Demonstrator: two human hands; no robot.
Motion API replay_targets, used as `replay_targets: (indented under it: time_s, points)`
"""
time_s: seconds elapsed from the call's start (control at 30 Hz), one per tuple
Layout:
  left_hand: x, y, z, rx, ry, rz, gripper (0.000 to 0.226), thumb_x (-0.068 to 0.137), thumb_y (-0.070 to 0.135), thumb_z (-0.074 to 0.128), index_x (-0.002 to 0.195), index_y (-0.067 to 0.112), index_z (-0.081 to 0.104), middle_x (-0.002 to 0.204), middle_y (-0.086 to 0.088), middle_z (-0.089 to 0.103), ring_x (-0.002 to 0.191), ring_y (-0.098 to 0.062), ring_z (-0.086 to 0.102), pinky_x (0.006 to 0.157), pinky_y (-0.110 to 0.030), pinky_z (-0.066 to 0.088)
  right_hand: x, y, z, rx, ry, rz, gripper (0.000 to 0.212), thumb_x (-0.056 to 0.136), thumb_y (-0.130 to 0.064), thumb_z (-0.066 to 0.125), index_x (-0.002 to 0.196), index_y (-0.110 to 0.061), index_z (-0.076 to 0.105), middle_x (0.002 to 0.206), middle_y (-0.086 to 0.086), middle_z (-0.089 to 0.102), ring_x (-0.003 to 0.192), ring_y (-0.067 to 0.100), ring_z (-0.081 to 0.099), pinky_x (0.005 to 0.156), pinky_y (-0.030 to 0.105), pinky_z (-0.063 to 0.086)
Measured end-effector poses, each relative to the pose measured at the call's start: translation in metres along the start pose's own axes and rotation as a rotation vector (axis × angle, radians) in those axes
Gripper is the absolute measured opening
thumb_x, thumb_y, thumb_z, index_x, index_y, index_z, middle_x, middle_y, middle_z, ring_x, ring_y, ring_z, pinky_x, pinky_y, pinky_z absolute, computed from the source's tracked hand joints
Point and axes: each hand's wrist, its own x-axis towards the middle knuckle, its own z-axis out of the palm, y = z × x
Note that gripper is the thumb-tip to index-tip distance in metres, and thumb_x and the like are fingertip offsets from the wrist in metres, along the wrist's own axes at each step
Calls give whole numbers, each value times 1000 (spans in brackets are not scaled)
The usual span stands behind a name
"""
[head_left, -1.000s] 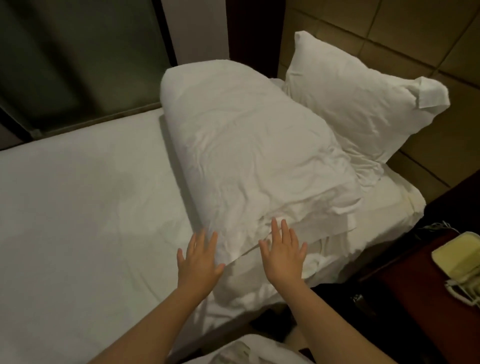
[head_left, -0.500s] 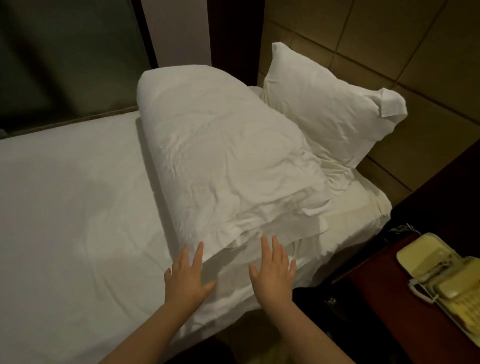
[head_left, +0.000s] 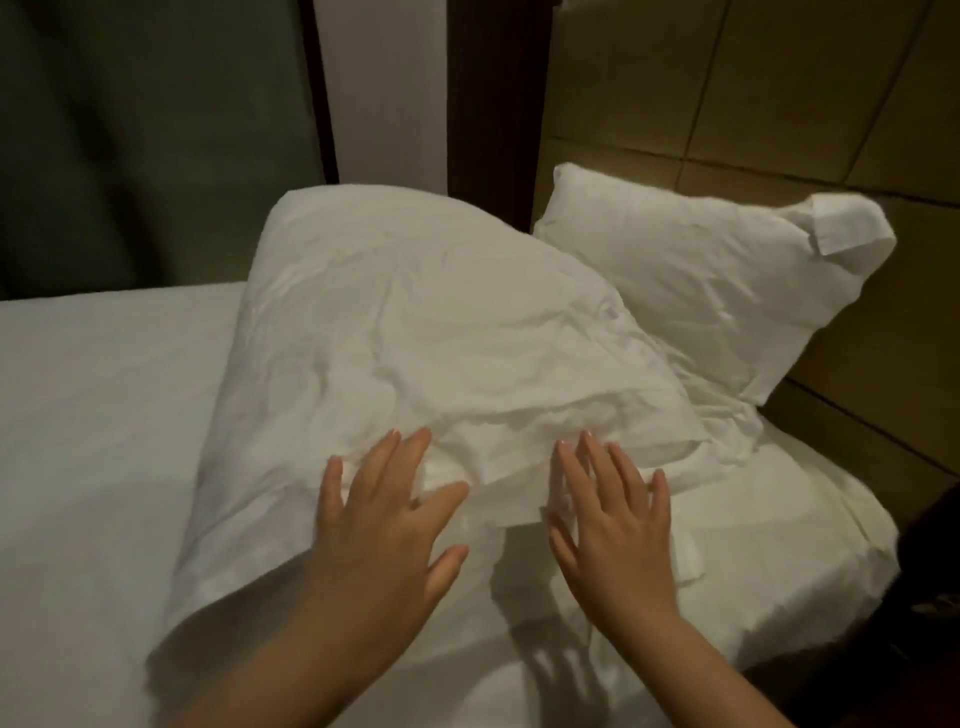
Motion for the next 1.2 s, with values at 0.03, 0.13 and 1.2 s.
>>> replay_targets:
  time_s: [0.03,0.13,1.2]
  points:
    - [1,-2,8,19,29,46,57,52,45,87,104,30,69,129,-14,58,121,-29,40,90,-61,42,0,9,10,8,59,-35,62,80,-37,46,141,-24,37,144,4,42,131,26,35,105,54,19]
    - [6,-9,26,54,124,133,64,62,44,77,120,30,56,130,-13,56,117,-28,43,94,-50,40,4,37,24,-2,205,-127,63,76,-30,42,139,-27,38,144,2,37,132,26,35,109,52,14]
    - [140,105,13,-115,153,375,17,97,28,48,86,18,57,78,6,48,71,-15,49,64,-25,45,18,194,-43,305,524,587,35,92,-15,43,57,-13,39,55,4,38,56,25,37,50,34,20]
